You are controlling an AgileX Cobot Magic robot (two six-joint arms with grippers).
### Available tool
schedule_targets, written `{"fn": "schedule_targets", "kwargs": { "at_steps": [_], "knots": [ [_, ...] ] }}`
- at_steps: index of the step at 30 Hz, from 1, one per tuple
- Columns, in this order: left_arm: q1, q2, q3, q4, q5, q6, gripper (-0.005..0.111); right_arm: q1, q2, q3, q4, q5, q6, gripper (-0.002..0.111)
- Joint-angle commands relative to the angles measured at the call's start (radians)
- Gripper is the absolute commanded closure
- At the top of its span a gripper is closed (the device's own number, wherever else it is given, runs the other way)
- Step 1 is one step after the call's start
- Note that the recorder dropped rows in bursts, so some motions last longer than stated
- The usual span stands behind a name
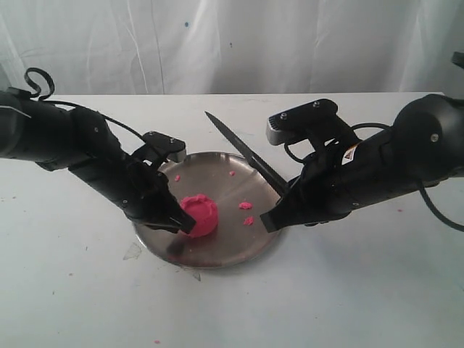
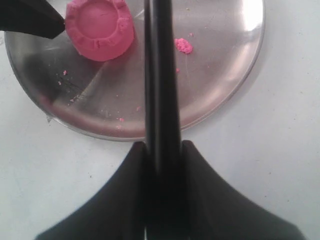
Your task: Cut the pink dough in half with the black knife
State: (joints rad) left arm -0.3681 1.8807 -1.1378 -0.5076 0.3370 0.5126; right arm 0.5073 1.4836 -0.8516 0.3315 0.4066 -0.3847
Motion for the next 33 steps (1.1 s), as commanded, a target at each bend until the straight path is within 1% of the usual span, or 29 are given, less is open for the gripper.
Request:
{"fn": "schedule_targets", "kwargs": {
  "at_steps": [1, 7, 14, 16, 19, 24, 28, 33],
  "knots": [
    [-0.003, -0.047, -0.024, 0.032, 0.094, -0.001, 0.107, 0.000, -0.006, 0.002, 0.004, -0.010, 0.004, 0.108],
    [0.014, -0.136, -0.024, 0.217, 0.114, -0.179, 0.107, 0.000, -0.006, 0.002, -0.022, -0.010, 0.004, 0.108],
    [0.026, -0.222, -0.024, 0.263, 0.192, -0.202, 0.107, 0.000, 0.026, 0.000, -0.022, 0.041, -0.015, 0.108],
    [0.026, -0.252, -0.019, 0.275, 0.194, -0.213, 0.107, 0.000, 0.029, -0.013, -0.022, 0.062, -0.020, 0.108],
    [0.026, -0.314, 0.023, 0.290, 0.149, -0.231, 0.107, 0.000, 0.032, -0.052, -0.022, 0.128, -0.022, 0.108],
    [0.026, -0.392, 0.137, 0.290, 0.094, -0.222, 0.107, 0.000, 0.034, -0.084, -0.022, 0.229, -0.059, 0.108],
    [0.026, -0.404, 0.215, 0.292, 0.068, -0.222, 0.107, 0.000, 0.044, -0.105, -0.020, 0.288, -0.114, 0.108],
    [0.026, -0.404, 0.258, 0.292, -0.030, -0.222, 0.107, 0.000, 0.070, -0.132, -0.022, 0.330, -0.121, 0.108]
  ]
}}
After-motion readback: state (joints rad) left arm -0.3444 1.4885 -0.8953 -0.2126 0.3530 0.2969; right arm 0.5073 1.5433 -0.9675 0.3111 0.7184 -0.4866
